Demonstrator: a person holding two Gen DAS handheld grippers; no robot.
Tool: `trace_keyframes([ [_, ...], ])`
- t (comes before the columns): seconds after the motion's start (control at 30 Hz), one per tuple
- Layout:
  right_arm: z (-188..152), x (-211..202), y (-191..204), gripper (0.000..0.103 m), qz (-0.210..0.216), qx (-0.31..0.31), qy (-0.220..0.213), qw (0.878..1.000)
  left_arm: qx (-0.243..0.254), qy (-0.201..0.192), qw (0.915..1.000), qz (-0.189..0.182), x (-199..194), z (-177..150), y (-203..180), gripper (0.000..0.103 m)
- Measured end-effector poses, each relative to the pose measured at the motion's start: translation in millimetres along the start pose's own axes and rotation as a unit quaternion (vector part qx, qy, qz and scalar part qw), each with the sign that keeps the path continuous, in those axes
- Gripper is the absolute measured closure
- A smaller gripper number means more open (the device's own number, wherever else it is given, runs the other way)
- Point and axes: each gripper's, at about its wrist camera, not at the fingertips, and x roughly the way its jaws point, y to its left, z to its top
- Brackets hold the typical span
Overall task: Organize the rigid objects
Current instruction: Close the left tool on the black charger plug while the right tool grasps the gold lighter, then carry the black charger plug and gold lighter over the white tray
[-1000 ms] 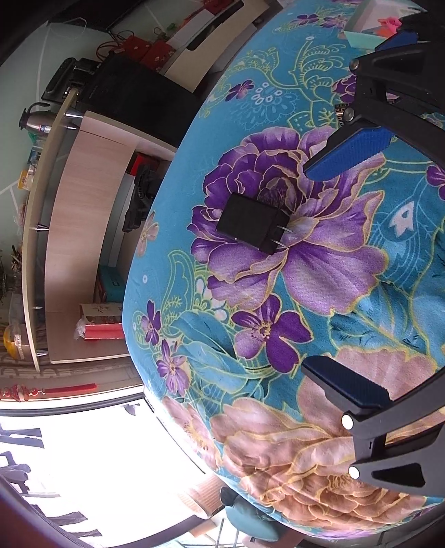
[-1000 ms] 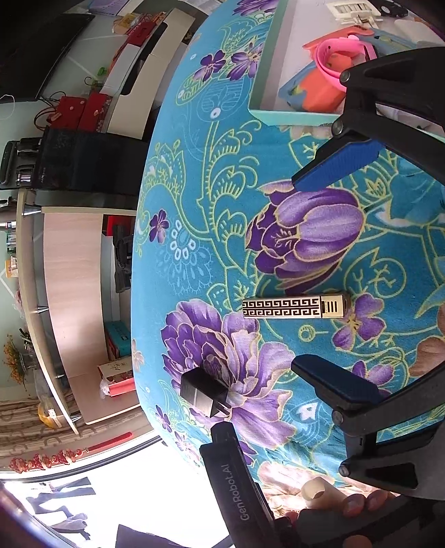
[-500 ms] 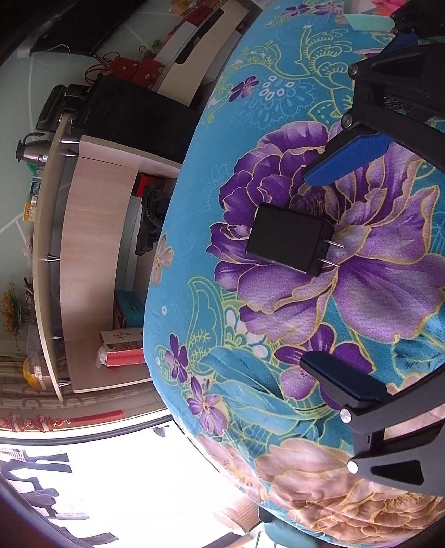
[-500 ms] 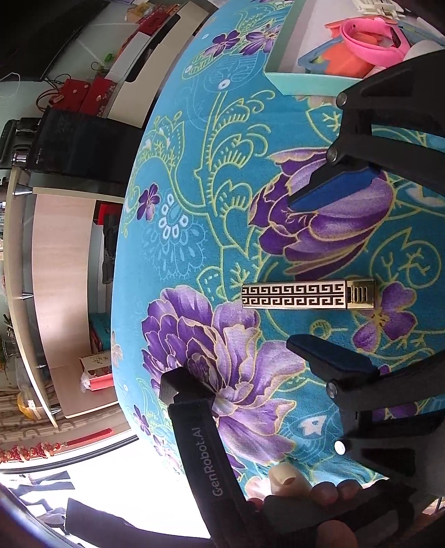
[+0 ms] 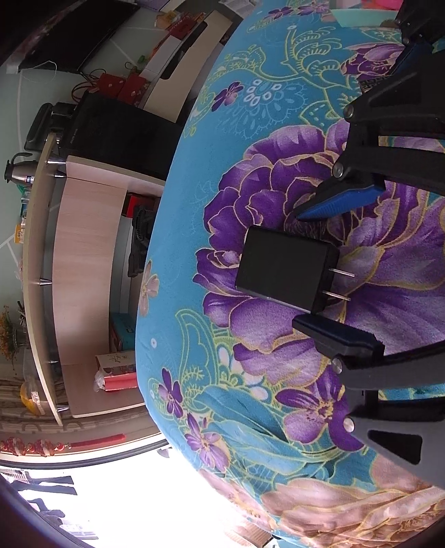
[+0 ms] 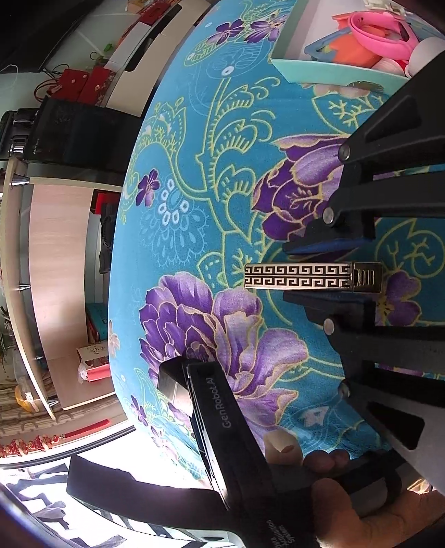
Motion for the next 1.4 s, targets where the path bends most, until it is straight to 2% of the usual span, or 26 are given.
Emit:
trace_keyframes([
  [0.03, 0, 0, 0, 0.088, 0.000, 0.000, 0.000, 1.000, -0.001, -0.001, 1.0000, 0.001, 0, 0, 0, 0.058],
  [0.07, 0, 0, 0, 0.088, 0.001, 0.001, 0.000, 1.000, -0.002, -0.001, 1.0000, -0.001, 0, 0, 0, 0.058],
  [0.37, -2, -5, -6, 0.088, 0.008, 0.014, 0.002, 1.000, 0.008, -0.021, 0.9997, 0.004, -19, 3, -2, 0.061],
  [0.77, -18, -35, -19, 0.088, -0.005, 0.035, -0.007, 0.999, 0.030, -0.045, 0.9985, -0.011, -74, 4, -22, 0.062],
  [1.07, -28, -61, -33, 0.088, -0.017, 0.051, -0.024, 0.998, 0.046, -0.073, 0.9957, -0.034, -119, -9, -36, 0.062],
  [1.4, -47, -105, -52, 0.088, -0.032, 0.085, -0.053, 0.994, 0.079, -0.081, 0.9916, -0.061, -163, -38, -59, 0.062],
])
